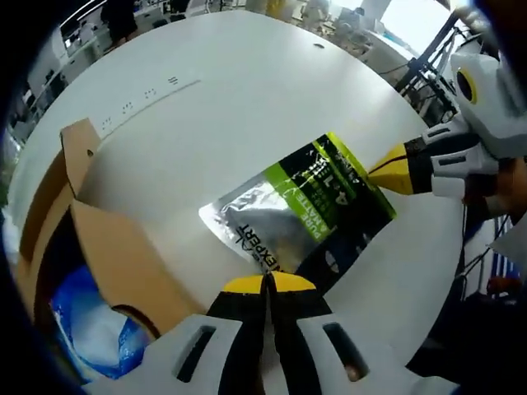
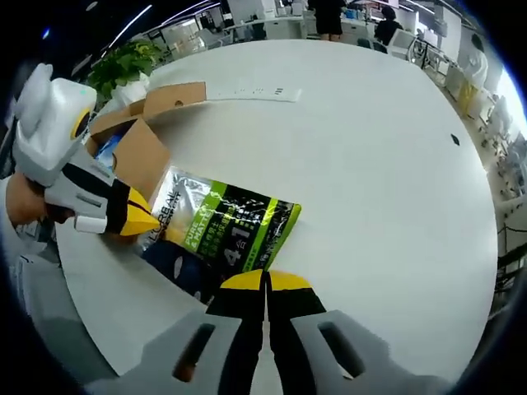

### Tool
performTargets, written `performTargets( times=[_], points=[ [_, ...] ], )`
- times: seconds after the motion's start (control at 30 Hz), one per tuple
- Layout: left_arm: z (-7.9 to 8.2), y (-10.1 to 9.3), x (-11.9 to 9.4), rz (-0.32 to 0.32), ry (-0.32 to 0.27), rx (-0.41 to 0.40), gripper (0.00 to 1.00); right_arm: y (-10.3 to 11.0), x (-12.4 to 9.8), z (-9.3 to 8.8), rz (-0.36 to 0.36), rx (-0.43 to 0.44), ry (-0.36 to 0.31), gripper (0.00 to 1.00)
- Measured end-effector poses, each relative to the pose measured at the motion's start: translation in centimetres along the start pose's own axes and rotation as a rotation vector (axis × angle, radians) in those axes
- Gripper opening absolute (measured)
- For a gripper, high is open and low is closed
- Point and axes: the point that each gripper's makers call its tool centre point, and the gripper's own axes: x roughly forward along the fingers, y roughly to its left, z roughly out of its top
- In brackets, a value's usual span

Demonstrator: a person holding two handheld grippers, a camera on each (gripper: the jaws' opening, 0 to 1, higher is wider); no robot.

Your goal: Operate the shoe box by opening the lid, removing the specified soft item, and placing it in the target area until the item is outside and the box remains undamaged.

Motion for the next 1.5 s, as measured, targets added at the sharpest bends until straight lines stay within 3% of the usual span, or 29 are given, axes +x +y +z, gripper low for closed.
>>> performTargets(
  times=[0.4,0.63,1.13,1.5],
  points=[
    [-0.6,0.3,0.7,0.031,0.039,0.042,0.00,0.1,0.6,-0.6,-0.003,-0.022,0.021,0.00],
    [-0.3,0.6,1.1,0.022,0.033,0.035,0.00,-0.3,0.7,-0.8,-0.011,-0.027,0.027,0.00],
    [0.3,-0.5,1.1,-0.031,-0.024,0.004,0.16,-1.2,0.4,-1.1,-0.028,-0.058,0.018,0.04],
    [1.2,-0.8,-0.2,-0.039,-0.107,-0.017,0.26,-1.2,0.4,-1.5,-0.033,-0.061,0.020,0.03]
  ],
)
